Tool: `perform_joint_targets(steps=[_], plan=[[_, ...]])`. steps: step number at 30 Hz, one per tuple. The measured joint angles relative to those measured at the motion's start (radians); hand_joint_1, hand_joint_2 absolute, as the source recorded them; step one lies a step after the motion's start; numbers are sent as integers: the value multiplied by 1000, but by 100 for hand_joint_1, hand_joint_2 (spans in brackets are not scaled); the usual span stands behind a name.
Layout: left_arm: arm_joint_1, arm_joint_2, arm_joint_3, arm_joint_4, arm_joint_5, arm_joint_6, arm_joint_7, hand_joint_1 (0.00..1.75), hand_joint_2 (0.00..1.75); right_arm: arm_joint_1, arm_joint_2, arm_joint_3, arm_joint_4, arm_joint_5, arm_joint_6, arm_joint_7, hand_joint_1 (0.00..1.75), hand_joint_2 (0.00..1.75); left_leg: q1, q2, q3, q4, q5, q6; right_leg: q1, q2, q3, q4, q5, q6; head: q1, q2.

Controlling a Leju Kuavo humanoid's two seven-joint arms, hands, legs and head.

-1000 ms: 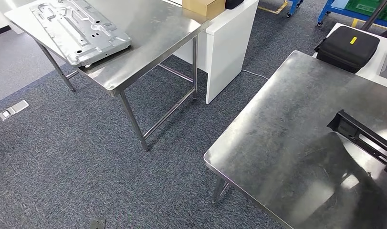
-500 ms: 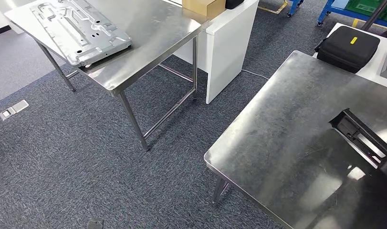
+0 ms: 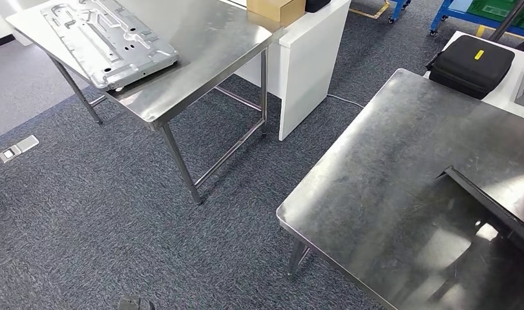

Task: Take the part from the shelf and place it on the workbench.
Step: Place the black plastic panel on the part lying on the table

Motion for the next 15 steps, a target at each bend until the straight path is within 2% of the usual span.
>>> perform_joint_targets(steps=[4,7,11,15], plan=[[0,1,4,0,-4,0,0,0,0,6,-11,-1,-9,-35,45,-6,0,175,0,0,0,0,0,0,0,0,0,0,0,0,0,0],[0,1,9,0,-6,-2,0,0,0,12,-38,-6,-18,-96,135,-8,0,175,0,0,0,0,0,0,0,0,0,0,0,0,0,0],[1,3,13,0,-11,-9,0,0,0,19,-116,-33,-23,-205,355,15,0,175,-1,0,0,0,0,1,-1,0,0,0,0,0,0,0],[3,3,19,0,-20,-10,0,0,0,48,-219,-85,-24,-270,642,63,0,175,-2,0,0,0,-1,2,-3,-1,0,0,0,0,0,0]])
